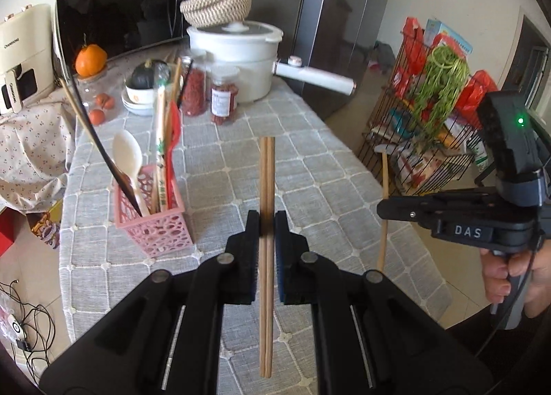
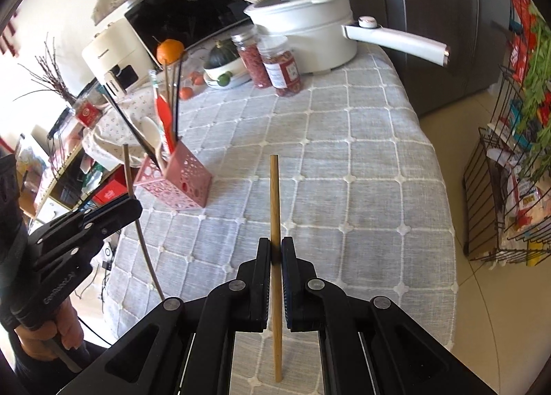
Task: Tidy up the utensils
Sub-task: 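Lift both wooden chopsticks over the pink basket and open the left tool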
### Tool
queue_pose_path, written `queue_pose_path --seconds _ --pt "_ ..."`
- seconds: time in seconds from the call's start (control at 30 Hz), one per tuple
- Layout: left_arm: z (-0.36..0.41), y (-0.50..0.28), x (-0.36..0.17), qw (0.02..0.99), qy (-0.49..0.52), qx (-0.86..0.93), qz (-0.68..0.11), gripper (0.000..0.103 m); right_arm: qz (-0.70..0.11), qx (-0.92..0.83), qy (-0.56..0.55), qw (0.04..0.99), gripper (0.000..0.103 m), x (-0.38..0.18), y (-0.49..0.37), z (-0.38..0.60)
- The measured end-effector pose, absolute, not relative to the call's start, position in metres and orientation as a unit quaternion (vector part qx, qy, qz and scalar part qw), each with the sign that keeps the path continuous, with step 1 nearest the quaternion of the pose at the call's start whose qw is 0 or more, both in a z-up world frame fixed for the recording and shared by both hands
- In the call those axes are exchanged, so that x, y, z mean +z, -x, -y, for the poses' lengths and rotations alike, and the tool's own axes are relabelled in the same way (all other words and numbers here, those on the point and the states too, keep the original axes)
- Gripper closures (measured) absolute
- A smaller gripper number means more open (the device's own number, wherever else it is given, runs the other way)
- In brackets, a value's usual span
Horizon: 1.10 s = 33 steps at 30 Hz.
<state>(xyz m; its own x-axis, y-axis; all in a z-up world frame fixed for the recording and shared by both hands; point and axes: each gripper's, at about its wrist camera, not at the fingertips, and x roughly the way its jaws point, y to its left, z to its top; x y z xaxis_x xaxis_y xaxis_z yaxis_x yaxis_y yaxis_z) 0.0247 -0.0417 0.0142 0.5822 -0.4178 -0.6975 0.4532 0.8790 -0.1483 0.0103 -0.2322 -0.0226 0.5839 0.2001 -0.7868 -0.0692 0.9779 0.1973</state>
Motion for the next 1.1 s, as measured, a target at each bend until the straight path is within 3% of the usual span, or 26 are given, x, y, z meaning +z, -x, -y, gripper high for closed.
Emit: queue_pose_path --seconds 0.5,0.8,1.1 --pt "-0.027 -0.027 0.074 0.948 0.075 -0.196 -0.241 0.093 -0.313 0.114 -0.03 0.943 0.097 0.038 -0.007 0.182" --pt "-0.056 -0.036 0.081 0.978 0.118 -0.128 -0.111 0.093 -0.312 0.121 -0.039 0.941 0.097 0.045 -0.023 0.164" --pt "-0.057 -0.059 0.064 0.987 0.118 -0.072 -0.08 0.093 -0.317 0.13 -0.041 0.939 0.097 0.041 -0.029 0.153"
